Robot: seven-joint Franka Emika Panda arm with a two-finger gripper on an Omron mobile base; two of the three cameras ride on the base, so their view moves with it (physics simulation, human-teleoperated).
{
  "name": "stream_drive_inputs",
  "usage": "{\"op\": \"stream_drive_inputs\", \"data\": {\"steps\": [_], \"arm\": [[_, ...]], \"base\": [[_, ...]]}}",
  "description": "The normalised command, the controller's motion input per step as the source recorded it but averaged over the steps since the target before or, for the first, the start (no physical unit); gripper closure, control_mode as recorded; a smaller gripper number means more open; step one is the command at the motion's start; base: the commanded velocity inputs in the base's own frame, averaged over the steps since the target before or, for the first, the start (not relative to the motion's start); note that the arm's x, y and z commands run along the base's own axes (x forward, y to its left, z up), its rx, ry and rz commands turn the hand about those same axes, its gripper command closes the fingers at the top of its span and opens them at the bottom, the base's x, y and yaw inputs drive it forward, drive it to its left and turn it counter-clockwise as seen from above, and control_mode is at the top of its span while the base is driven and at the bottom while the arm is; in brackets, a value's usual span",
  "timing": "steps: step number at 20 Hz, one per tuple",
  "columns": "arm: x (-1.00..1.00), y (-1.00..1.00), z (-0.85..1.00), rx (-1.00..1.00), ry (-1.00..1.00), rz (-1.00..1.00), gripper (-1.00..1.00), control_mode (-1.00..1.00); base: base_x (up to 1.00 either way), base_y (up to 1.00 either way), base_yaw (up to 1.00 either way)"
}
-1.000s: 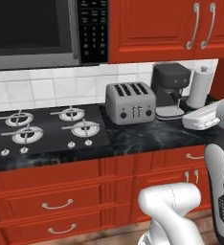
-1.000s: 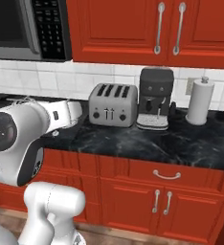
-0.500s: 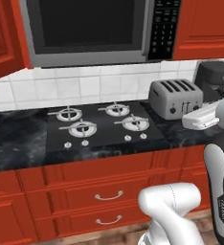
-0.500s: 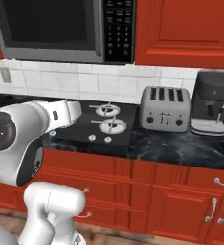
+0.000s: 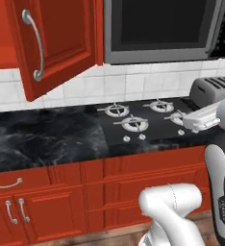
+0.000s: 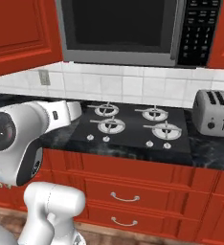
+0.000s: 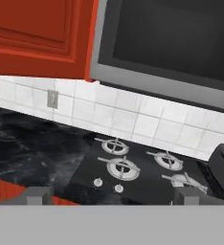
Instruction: Close all open cabinet doors.
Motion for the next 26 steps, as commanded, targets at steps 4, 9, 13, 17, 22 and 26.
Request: {"op": "stream_drive_inputs", "data": {"steps": [4,9,13,17,22,26], "arm": [[0.0,0.0,0.0,0.0,0.0,0.0,-1.0,1.0],[0.0,0.0,0.0,0.0,0.0,0.0,-1.0,1.0],[0.0,0.0,0.0,0.0,0.0,0.0,-1.0,1.0],[0.0,0.0,0.0,0.0,0.0,0.0,-1.0,1.0],[0.0,0.0,0.0,0.0,0.0,0.0,-1.0,1.0],[0.0,0.0,0.0,0.0,0.0,0.0,-1.0,1.0]], "base": [[0.0,1.0,0.0],[0.0,0.95,0.0],[0.0,0.83,0.0],[0.0,0.74,-0.03],[0.0,0.62,-0.07],[0.0,0.33,-0.14]]}}
